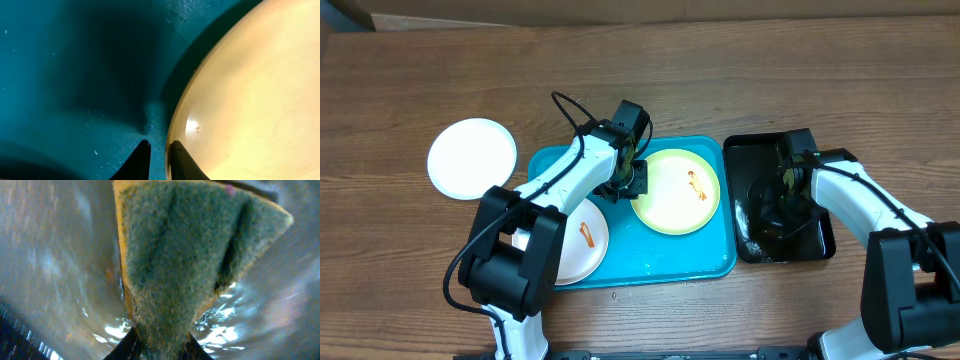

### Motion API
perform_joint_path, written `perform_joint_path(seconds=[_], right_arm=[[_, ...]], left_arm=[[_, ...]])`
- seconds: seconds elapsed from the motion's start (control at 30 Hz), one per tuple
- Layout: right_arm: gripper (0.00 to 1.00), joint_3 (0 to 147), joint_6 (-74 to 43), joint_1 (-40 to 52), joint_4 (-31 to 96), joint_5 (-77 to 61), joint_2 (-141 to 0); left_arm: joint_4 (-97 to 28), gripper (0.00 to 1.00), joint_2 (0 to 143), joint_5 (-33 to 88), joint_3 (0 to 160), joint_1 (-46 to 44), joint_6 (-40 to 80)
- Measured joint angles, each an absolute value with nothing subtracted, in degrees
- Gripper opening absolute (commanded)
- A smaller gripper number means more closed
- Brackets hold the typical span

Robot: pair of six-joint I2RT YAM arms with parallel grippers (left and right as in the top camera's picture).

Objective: Clean dirty plates on tray and stack at the side
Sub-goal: 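Reach the right gripper into the black tray and grasp the sponge, then dip and swish the sponge in the water with the right gripper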

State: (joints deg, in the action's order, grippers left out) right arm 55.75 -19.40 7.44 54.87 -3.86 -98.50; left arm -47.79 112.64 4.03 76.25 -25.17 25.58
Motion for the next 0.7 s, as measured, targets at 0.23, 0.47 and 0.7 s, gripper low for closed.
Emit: perform_joint_path(seconds=[0.23, 0.47, 0.7], right_arm=[[0.77, 62.22, -16.99, 7.44, 61.3, -6.39, -98.5], [0.79, 64.16, -16.49, 7.44, 60.49, -2.46, -98.5], [0.74, 59.42, -19.07, 7.44, 55.35, -2.17, -98.5]], left_arm=[[-48.23, 0.19, 112.64, 4.03, 76.25, -25.17, 25.58], [-48.58, 0.19, 112.64, 4.03, 76.25, -25.17, 25.58], [-48.03, 0.2, 112.64, 4.03, 76.25, -25.17, 25.58]])
